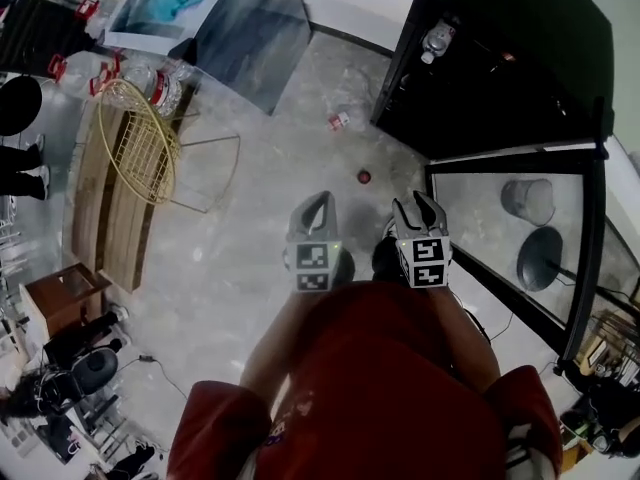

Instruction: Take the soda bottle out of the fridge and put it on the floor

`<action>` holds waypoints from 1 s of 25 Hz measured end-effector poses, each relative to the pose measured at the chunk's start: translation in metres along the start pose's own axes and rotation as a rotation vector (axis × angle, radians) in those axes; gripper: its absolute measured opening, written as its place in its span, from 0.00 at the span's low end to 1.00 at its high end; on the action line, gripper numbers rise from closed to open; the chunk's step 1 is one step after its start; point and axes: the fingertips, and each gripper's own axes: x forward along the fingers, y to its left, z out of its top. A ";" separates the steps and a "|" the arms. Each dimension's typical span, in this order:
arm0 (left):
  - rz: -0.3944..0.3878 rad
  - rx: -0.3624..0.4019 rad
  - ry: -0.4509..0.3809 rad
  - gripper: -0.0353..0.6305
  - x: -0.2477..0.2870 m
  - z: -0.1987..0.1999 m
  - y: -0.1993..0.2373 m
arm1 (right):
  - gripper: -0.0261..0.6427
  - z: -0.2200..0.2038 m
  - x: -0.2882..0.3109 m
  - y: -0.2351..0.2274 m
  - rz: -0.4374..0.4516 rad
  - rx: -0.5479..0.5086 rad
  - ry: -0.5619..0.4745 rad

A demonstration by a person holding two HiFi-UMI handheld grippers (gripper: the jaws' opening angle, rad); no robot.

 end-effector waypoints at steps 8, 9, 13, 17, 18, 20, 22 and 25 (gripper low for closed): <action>-0.014 0.074 -0.133 0.05 -0.018 0.066 -0.004 | 0.28 0.064 -0.048 -0.027 -0.092 0.015 -0.151; -0.016 0.086 -0.151 0.05 -0.020 0.072 -0.006 | 0.28 0.069 -0.053 -0.031 -0.103 0.017 -0.171; -0.022 0.120 -0.215 0.05 -0.030 0.093 -0.012 | 0.28 0.088 -0.072 -0.040 -0.131 0.025 -0.231; -0.013 0.151 -0.249 0.05 -0.042 0.112 -0.015 | 0.28 0.102 -0.085 -0.043 -0.152 0.002 -0.275; -0.015 0.150 -0.250 0.05 -0.044 0.114 -0.016 | 0.28 0.104 -0.087 -0.043 -0.153 -0.003 -0.280; -0.016 0.151 -0.258 0.05 -0.046 0.117 -0.017 | 0.28 0.107 -0.090 -0.043 -0.153 -0.008 -0.285; -0.012 0.155 -0.267 0.05 -0.050 0.119 -0.016 | 0.28 0.108 -0.093 -0.042 -0.153 -0.009 -0.288; 0.003 0.149 -0.256 0.05 -0.056 0.116 -0.013 | 0.28 0.107 -0.093 -0.040 -0.152 -0.010 -0.291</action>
